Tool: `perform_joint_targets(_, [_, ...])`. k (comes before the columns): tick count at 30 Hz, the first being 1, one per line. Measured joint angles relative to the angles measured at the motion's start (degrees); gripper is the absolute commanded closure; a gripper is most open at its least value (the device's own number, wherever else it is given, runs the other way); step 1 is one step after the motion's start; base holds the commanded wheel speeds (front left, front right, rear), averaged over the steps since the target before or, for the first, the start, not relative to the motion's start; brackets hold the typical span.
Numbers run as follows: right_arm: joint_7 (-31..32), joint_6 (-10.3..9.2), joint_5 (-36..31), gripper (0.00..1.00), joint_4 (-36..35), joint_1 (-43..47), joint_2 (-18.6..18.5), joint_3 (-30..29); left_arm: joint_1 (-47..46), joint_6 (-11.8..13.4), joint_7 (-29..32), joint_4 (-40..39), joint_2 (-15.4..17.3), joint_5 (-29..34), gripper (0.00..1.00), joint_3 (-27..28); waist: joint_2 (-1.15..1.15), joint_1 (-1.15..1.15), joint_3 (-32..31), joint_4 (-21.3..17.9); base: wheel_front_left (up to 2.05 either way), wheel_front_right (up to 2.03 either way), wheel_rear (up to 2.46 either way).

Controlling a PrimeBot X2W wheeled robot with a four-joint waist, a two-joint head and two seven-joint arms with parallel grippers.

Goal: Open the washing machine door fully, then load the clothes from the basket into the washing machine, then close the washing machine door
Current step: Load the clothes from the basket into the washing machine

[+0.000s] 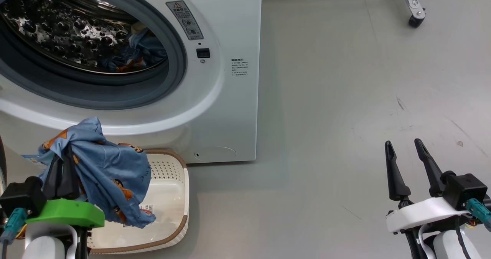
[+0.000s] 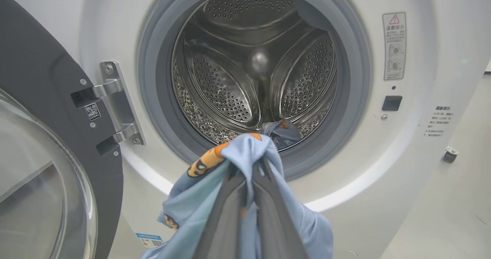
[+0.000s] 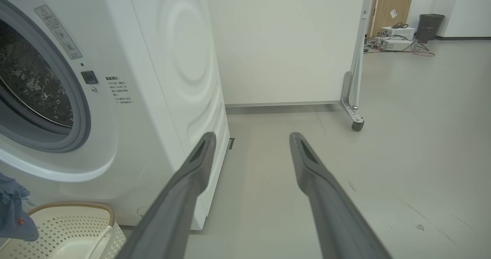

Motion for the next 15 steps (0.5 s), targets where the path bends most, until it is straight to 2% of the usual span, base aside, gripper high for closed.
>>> perform_joint_targets(15, [0.0, 0.00, 0.0, 0.00, -0.7, 0.2, 0.0, 0.3, 2.5, 0.0, 0.0, -2.8, -1.2, 1.4, 1.00, 0.7, 0.00, 0.00, 0.3, -0.1, 0.00, 0.00, 0.00])
